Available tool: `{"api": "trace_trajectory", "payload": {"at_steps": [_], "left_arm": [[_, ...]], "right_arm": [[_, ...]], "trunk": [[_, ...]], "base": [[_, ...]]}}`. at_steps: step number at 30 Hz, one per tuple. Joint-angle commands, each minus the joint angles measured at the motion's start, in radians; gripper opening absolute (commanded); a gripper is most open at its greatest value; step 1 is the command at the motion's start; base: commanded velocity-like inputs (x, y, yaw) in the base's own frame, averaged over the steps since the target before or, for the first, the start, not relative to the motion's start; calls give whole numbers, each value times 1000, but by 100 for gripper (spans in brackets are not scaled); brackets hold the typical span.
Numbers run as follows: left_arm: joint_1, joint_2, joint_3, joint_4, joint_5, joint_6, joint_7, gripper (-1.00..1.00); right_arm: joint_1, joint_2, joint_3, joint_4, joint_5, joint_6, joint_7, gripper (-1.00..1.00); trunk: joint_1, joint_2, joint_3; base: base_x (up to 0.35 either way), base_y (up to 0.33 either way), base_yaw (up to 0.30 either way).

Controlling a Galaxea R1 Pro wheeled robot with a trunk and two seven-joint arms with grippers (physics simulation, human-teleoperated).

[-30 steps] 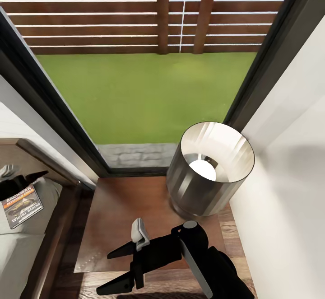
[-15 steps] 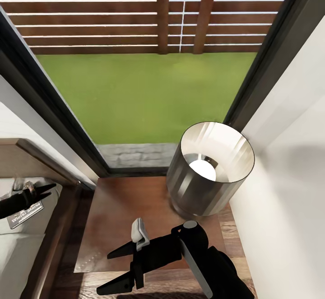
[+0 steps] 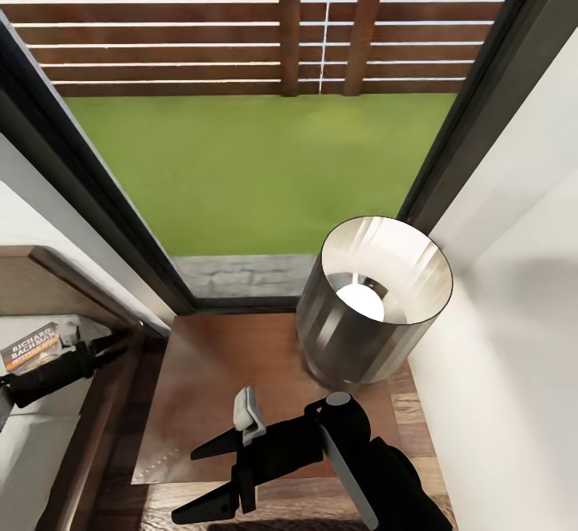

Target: In the bedroom, move the book from the bed onto either nightstand, and place the two sandals side by side next to the bed.

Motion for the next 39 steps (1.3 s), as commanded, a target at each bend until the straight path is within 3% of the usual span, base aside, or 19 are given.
{"api": "trace_trajectory", "payload": {"at_steps": [1, 9, 15, 29, 39], "left_arm": [[-1, -3, 1, 0, 1, 10, -3, 100], [-1, -16, 1, 4, 0, 8, -4, 100], [0, -19, 1, 53, -2, 3, 1, 100], [0, -52, 2, 63, -4, 0, 5, 100], [0, -59, 2, 85, -4, 0, 11, 100]], "right_arm": [[-1, 0, 0, 0, -5, 7, -1, 100], [0, 0, 0, 0, -6, 7, -1, 100], [0, 0, 0, 0, -7, 7, -1, 100], [-1, 1, 0, 0, -6, 7, -1, 100], [-1, -1, 0, 0, -7, 7, -1, 100]], "trunk": [[0, 0, -1], [0, 0, -1], [0, 0, -1], [0, 0, -1], [0, 0, -1]], "base": [[0, 0, 0], [0, 0, 0], [0, 0, 0], [0, 0, 0], [0, 0, 0]]}}
